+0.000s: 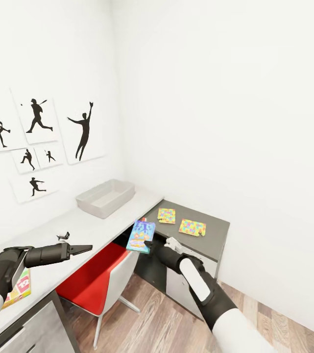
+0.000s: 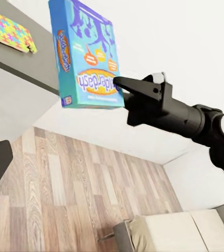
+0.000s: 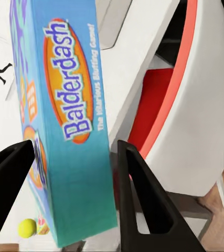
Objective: Put all the toys in the child's room - the three board games (two on the bed and one on the table), the two jigsaw puzzles on the table, and the tennis ball on the table - inside the toy box on the table in the child's room.
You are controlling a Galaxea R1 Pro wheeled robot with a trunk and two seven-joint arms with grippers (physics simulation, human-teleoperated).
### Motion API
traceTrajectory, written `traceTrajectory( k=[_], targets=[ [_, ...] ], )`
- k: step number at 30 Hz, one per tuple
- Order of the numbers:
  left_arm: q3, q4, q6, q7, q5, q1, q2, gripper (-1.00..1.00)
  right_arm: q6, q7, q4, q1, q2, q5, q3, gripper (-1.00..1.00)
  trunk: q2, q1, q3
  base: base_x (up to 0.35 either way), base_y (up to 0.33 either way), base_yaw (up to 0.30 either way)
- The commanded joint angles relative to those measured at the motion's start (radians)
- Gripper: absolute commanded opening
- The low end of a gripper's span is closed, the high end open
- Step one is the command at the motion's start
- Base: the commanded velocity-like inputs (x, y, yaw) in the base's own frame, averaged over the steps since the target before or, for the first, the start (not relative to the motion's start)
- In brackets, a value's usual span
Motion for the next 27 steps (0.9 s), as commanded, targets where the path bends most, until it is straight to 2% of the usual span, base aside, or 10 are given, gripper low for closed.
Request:
traceTrajectory(
  k=[1,7,12,15,19,27],
  targets=[
    [0.001,0.0,0.01,-0.004,-0.002,0.0,0.0,1.0,0.018,-0.012,-0.002,-0.01,0.0,-0.003,-0.002,-1.0,-0.001,0.0,-0.001,0.0,0.0,0.0],
    [0.001,0.0,0.01,-0.004,-0.002,0.0,0.0,1.0,0.094,-0.077,-0.014,-0.116,0.0,-0.011,-0.048,-1.0,-0.001,0.0,-0.001,0.0,0.0,0.0],
    [0.005,0.0,0.01,-0.004,-0.002,0.0,0.001,1.0,0.148,-0.158,-0.017,-0.171,0.0,-0.011,-0.057,-1.0,-0.001,0.0,-0.001,0.0,0.0,0.0],
    [0.006,0.0,0.009,-0.004,-0.001,0.0,0.0,1.0,0.153,-0.199,-0.019,-0.184,0.0,-0.011,-0.058,-1.0,-0.001,0.0,-0.001,0.0,0.0,0.0],
    [0.007,0.0,0.009,-0.004,0.0,0.0,0.0,1.0,0.154,-0.211,-0.023,-0.188,0.0,-0.011,-0.059,-1.0,-0.001,0.0,-0.001,0.0,0.0,0.041],
    [0.008,0.0,0.009,-0.004,-0.001,0.0,0.005,1.0,0.149,-0.215,-0.054,-0.189,0.0,-0.011,-0.059,-1.0,-0.001,0.0,-0.001,0.055,-0.131,0.247]
  ],
)
